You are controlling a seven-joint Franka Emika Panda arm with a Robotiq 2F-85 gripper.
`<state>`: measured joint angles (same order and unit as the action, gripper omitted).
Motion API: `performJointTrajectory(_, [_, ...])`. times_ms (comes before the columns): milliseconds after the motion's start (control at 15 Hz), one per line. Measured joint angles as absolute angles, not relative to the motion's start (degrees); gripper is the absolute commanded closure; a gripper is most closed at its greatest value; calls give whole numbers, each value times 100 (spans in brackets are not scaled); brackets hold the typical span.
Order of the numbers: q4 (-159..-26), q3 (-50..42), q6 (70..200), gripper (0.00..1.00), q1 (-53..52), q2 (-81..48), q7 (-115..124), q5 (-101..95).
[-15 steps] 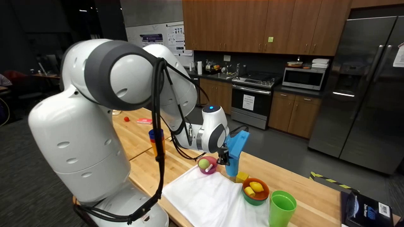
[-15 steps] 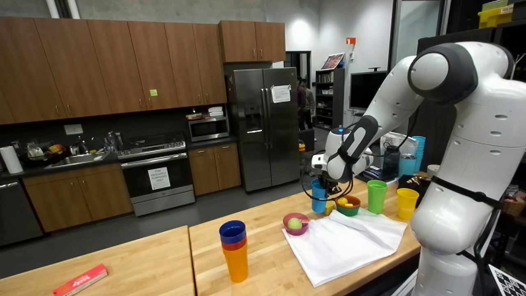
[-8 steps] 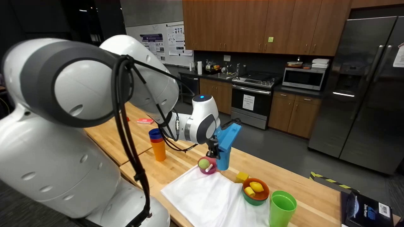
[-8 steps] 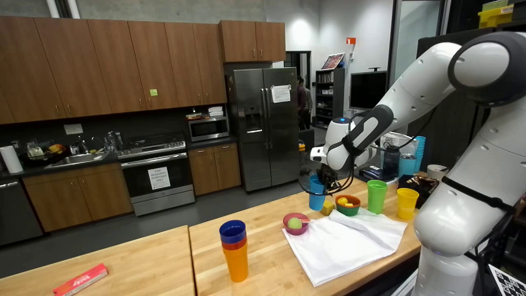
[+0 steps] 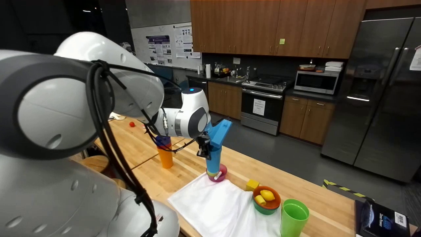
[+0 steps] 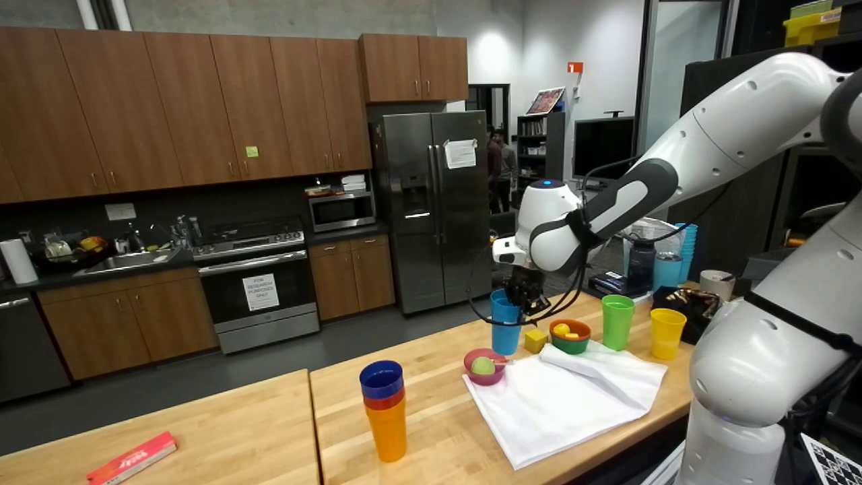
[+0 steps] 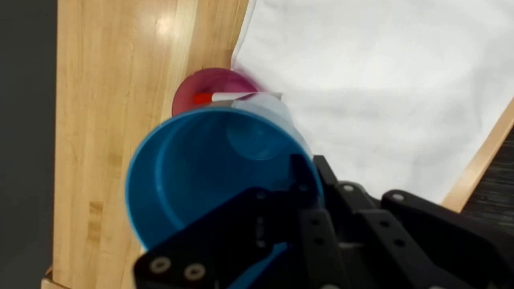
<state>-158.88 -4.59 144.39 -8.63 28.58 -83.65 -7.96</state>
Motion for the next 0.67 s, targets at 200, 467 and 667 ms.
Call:
performJointTrajectory(200, [-15884, -115, 14187, 98, -1121, 3041, -8241, -796])
performJointTrajectory(467, [-15910, 370, 14219, 98, -1461, 2902, -7759, -796])
performJointTrajectory(667, [-15938, 562, 14660, 98, -1610, 2535, -7461, -797])
